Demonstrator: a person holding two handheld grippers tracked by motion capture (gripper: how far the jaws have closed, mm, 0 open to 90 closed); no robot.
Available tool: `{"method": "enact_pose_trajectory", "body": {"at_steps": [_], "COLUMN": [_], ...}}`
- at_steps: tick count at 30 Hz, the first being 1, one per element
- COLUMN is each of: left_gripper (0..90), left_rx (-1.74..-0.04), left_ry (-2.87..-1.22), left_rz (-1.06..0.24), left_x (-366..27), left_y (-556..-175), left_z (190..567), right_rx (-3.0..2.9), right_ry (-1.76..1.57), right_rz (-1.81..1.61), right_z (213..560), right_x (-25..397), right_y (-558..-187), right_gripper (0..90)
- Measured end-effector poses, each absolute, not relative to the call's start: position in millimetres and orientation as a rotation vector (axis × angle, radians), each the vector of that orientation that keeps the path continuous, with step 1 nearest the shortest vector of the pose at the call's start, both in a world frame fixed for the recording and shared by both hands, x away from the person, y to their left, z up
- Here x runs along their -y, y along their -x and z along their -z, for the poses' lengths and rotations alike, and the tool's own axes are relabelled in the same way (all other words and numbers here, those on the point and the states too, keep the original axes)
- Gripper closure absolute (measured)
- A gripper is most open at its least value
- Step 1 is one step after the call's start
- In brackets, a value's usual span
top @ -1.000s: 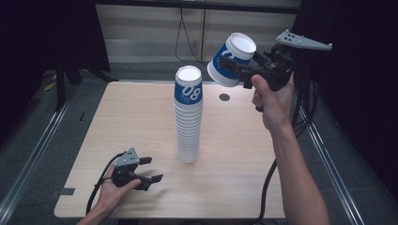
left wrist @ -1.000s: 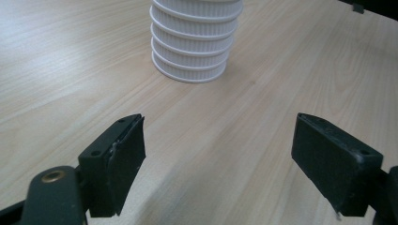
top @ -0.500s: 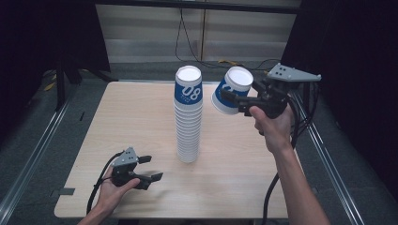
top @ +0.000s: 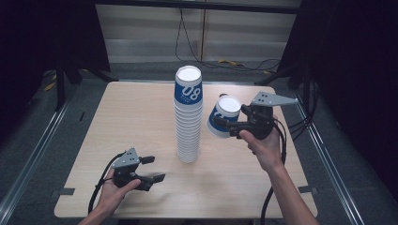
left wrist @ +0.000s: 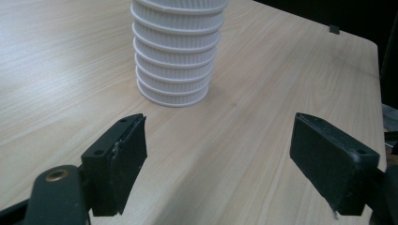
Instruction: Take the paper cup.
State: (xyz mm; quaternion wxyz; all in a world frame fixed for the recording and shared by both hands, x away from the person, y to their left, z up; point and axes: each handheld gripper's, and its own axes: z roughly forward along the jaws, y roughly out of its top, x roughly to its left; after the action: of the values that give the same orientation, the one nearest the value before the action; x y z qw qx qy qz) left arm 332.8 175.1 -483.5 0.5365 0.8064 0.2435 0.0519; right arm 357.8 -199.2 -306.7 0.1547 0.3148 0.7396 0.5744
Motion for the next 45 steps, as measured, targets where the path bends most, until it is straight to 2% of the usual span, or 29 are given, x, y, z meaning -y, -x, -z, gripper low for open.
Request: {"method": "enact_pose_trajectory", "body": {"at_steps": [4, 13, 17, 24, 36, 38, 45], "left_gripper": [17.3, 17.1, 17.1, 17.1, 17.1, 17.1, 15.9], "left_rx": [-0.573, -0.518, -0.518, -0.456, -0.422, -0.424, -0.414], "left_ry": [-1.894, -1.964, -1.932, -1.974, -1.921, -1.899, -1.878], "left_rz": [-0.101, -0.089, -0.101, -0.077, -0.082, -0.041, -0.013], "left_x": [-168.8, -161.0, -158.6, -133.5, -118.5, -119.3, -120.4], "left_y": [-331.4, -336.9, -337.7, -344.8, -338.3, -336.5, -332.5], "left_z": [477.9, 466.8, 462.5, 457.5, 451.0, 452.2, 453.0], "right_rx": [-2.13, -2.222, -2.234, -2.262, -2.33, -2.351, -2.355], "right_ry": [-0.895, -0.856, -0.844, -0.843, -0.846, -0.844, -0.875], "right_rz": [-1.659, -1.617, -1.626, -1.649, -1.654, -1.661, -1.73], "right_z": [315.5, 339.9, 350.1, 364.5, 392.6, 396.8, 404.5], "right_x": [198.7, 186.4, 180.1, 175.6, 167.9, 165.8, 162.9], "right_y": [-353.0, -345.1, -343.9, -342.8, -334.8, -334.2, -336.1], "right_gripper": [26.6, 26.5, 26.4, 26.2, 26.4, 26.4, 26.3]}}
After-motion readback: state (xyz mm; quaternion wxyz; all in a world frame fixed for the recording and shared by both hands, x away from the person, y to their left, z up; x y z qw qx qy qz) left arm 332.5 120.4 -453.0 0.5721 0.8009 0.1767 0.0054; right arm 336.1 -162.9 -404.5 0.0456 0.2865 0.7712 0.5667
